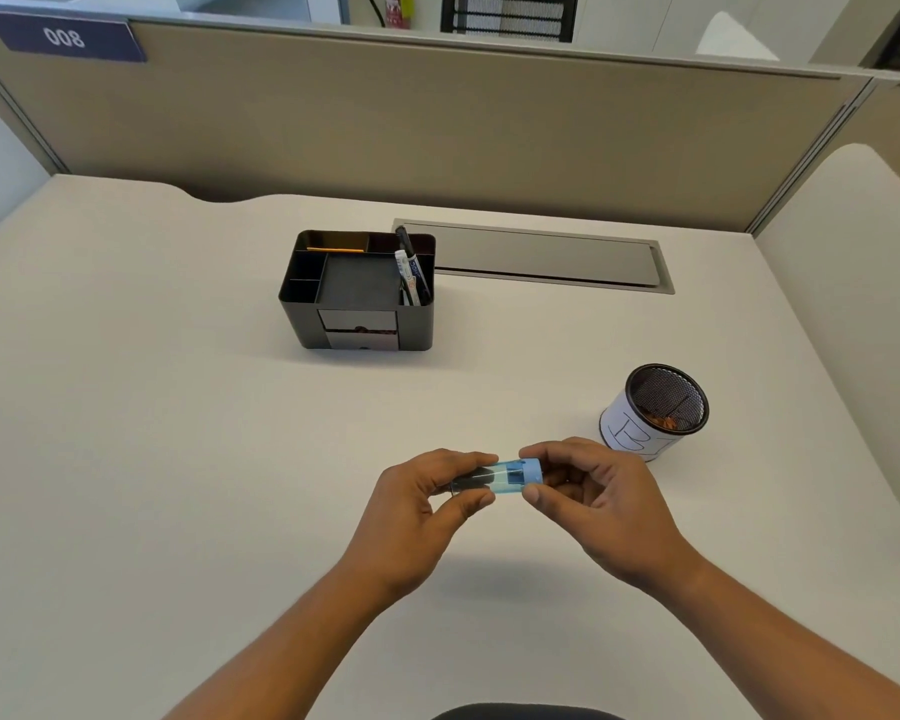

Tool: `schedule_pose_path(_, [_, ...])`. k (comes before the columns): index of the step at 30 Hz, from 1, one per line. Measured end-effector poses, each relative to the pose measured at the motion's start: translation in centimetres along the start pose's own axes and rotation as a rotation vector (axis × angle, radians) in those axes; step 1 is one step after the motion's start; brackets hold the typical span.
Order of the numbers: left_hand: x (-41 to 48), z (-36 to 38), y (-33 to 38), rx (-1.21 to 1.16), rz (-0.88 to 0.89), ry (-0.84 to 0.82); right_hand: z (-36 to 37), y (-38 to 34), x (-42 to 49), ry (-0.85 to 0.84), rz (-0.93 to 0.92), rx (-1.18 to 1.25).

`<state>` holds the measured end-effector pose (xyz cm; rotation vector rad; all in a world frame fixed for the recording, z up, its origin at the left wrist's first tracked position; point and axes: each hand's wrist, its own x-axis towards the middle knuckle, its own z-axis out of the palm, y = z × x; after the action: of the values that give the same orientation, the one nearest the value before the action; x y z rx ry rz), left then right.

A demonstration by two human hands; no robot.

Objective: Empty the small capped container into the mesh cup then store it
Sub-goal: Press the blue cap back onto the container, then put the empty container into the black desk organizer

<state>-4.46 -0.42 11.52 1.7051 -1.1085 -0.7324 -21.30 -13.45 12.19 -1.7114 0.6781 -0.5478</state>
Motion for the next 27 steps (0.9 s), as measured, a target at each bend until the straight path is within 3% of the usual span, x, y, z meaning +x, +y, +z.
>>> schedule_pose_path(4, [0.5, -0.3, 0.3, 0.119, -0.026, -0.015, 0.4, 0.0, 0.2, 0.028, -0.03, -0.034])
schedule_pose_path(8, [2.0, -1.4, 0.9, 0.288, 0.069, -0.039, 0.7, -0.3, 0.6, 0.047, -0.062, -0.07])
schedule_pose_path(12, [3.8, -2.8, 0.8, 0.357, 0.108, 0.036, 0.9, 0.6, 1.1, 0.038, 0.068, 0.015])
schedule_pose_path(18, [9.1, -7.1, -0.3, 0.455, 0.111, 0.15, 0.9, 7.3, -0.8, -0.18, 0.196, -0.6])
schedule_pose_path(22, [14.1, -10.7, -1.5, 0.503, 0.006, 0.233, 1.5, 10.4, -1.9, -0.322, 0.003, -0.938])
schedule_pose_path(27, [18.0, -13.6, -3.8, 0.536, -0.083, 0.305, 2.1, 10.1, -2.3, -0.332, -0.044, -0.96])
